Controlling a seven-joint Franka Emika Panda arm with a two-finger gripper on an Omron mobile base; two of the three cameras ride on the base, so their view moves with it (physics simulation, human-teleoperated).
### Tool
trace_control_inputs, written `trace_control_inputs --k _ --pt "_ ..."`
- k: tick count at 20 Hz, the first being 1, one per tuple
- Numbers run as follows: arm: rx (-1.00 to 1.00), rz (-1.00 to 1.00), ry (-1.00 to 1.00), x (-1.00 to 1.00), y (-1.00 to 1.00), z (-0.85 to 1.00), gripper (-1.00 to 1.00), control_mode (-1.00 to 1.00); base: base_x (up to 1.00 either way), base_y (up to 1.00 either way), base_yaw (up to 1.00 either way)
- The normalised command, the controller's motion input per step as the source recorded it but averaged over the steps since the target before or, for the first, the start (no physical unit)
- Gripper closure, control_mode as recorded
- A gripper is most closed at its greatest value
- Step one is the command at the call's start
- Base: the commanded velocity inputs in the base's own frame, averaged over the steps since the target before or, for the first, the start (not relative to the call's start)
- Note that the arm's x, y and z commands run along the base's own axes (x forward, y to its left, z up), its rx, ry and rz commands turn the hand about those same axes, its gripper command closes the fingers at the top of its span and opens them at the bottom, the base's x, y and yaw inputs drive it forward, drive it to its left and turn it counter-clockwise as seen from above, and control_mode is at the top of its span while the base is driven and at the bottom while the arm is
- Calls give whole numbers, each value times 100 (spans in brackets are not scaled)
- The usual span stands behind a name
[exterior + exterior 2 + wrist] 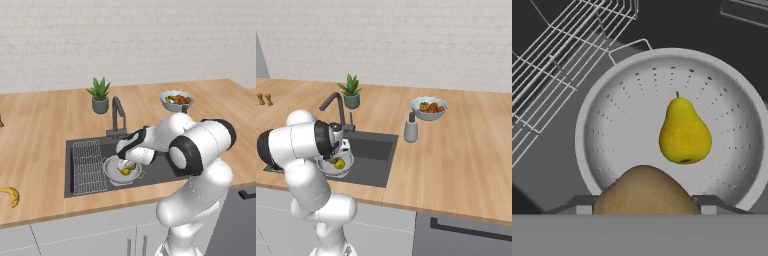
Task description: Put the colander in the sink, put the kiwi, pear, banana in the colander, and turn on the sink faucet and pour water over the colander.
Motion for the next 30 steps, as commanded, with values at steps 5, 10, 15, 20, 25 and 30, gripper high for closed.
trace_control_inputs --k 5,10,15,20,25,30 --pt "1 0 15 36 4 -27 100 -100 0 0 0" --pt "2 0 22 30 0 -27 100 -100 0 0 0" --pt "0 0 12 29 1 -12 100 -100 0 0 0" --pt "0 0 0 15 5 -6 100 -100 0 0 0" --pt "0 0 0 2 12 -19 100 -100 0 0 0" --pt "0 0 0 0 4 -18 100 -100 0 0 0"
